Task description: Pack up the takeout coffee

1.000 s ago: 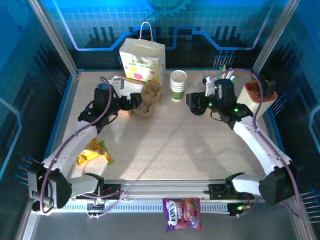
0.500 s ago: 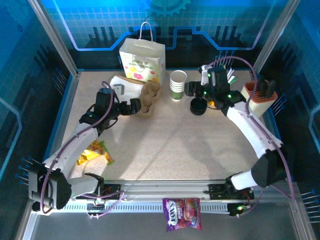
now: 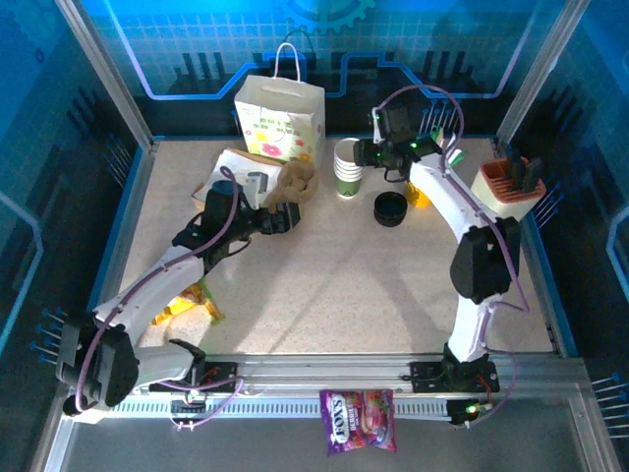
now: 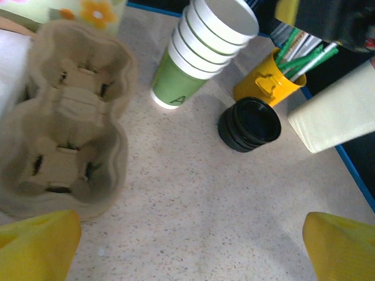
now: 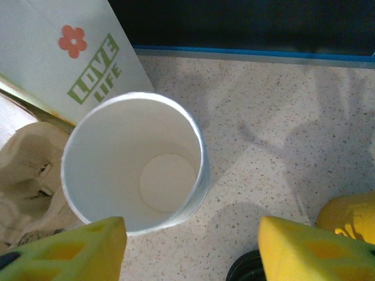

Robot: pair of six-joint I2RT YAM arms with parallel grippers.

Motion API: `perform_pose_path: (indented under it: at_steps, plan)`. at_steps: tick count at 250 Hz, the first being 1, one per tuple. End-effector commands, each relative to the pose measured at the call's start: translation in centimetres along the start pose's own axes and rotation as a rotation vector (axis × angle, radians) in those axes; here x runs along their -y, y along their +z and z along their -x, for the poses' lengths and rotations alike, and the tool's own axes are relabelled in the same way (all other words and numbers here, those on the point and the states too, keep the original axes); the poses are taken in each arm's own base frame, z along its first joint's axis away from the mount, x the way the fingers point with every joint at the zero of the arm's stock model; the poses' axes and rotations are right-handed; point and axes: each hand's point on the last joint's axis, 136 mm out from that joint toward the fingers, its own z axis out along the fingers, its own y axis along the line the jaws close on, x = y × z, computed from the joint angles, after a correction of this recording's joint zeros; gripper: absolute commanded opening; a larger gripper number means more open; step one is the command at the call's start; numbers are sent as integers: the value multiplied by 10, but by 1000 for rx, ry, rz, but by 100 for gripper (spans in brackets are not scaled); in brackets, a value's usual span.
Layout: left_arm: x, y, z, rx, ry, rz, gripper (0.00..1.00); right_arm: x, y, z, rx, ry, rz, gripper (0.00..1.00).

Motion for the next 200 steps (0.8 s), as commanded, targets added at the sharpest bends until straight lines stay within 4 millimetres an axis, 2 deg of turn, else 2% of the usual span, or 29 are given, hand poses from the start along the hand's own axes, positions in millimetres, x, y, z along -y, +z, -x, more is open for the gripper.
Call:
perform_pose_path:
  at_steps: [1, 57, 114, 200]
  plan:
    - [14, 7, -3, -8, 4, -49, 97, 8, 13, -2, -54, -3, -35, 57]
    - [13, 13, -16, -26, 27, -35, 97, 5, 36, -2, -79, -17, -26, 44]
    - [11, 13, -19, -26, 32, -27, 97, 5, 40, 7, -64, -3, -1, 35]
    - [8, 13, -23, -23, 32, -15, 97, 6, 50, 9, -76, 22, 24, 22]
